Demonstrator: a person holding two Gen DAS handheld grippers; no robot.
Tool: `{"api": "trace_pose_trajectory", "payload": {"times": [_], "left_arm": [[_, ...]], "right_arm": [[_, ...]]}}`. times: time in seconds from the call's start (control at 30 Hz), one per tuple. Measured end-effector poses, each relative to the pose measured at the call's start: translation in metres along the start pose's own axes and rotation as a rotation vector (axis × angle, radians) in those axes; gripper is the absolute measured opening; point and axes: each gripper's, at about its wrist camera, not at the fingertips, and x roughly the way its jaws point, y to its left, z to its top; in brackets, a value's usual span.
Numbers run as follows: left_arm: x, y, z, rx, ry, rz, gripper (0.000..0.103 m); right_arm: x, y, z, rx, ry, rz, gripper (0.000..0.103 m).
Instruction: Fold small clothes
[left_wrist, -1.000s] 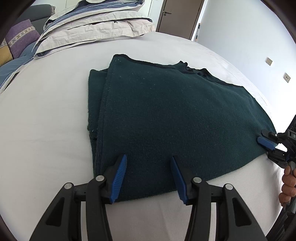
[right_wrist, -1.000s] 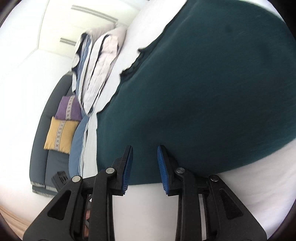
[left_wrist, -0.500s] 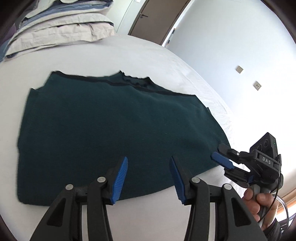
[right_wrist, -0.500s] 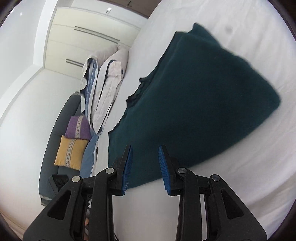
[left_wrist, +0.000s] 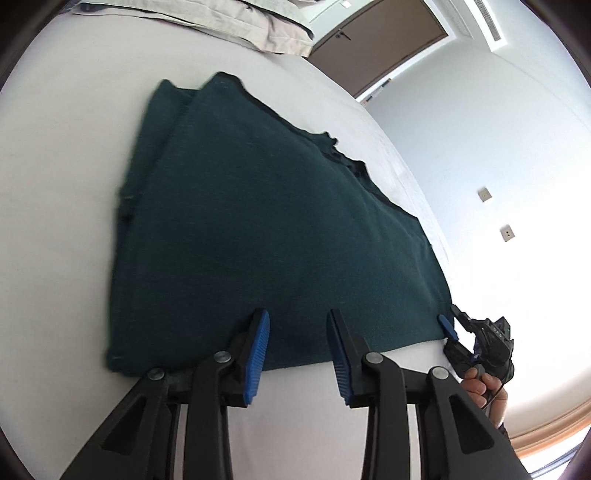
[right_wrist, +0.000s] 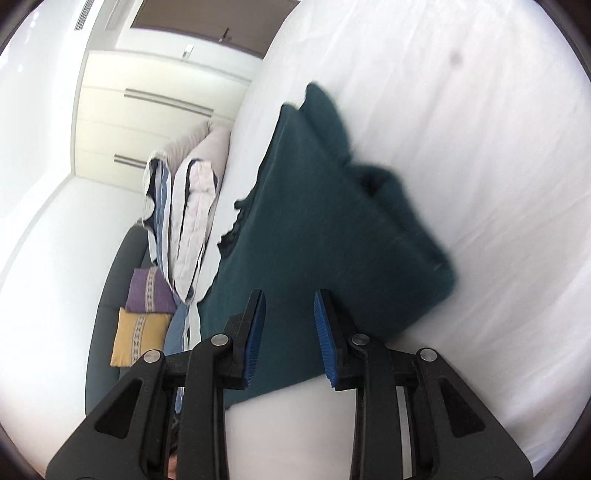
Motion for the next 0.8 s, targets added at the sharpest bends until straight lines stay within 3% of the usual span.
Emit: {"api": "trace_pose_trajectory", "payload": {"times": [0.17, 0.23, 0.27, 0.3, 0.37, 0.47, 0.53, 0.63, 0.8], "left_arm": [[-0.033, 0.031, -0.005, -0.079, -0.043, -0.042, 0.036], [-0.050, 0.036, -0.007, -0.092, -0.083, -0.036, 0.046], [-0.058, 0.038, -0.008, -0.100, -0.105, -0.042, 0.048], [-0.067, 0.043, -0.007, -0.112, -0.122, -0.049, 0.052], [-0.078, 0.048, -0.005, -0.136, -0.159, -0.037, 0.063], [-0.082, 0.059, 0.004, -0.177, -0.176, -0.038, 0.066], [-0.079, 0.065, 0.012, -0.209, -0.175, -0.046, 0.066], [-0.070, 0.074, 0.028, -0.241, -0.156, -0.045, 0.067], [-0.047, 0.090, 0.062, -0.298, -0.134, -0.057, 0.071]], "right_arm": [[-0.033, -0.007, 0.017, 0.035, -0.092, -0.037, 0.027], [-0.045, -0.002, 0.014, 0.012, -0.114, -0.055, 0.033], [-0.050, 0.004, 0.010, -0.010, -0.130, -0.079, 0.046], [-0.054, 0.012, 0.005, -0.042, -0.150, -0.110, 0.050], [-0.055, 0.033, -0.005, -0.124, -0.160, -0.142, 0.050], [-0.043, 0.074, -0.022, -0.265, -0.127, -0.179, 0.052], [-0.034, 0.102, -0.034, -0.359, -0.098, -0.171, 0.052], [-0.025, 0.141, -0.050, -0.472, -0.076, -0.135, 0.061], [-0.013, 0.178, -0.062, -0.509, -0.015, -0.015, 0.063]]}}
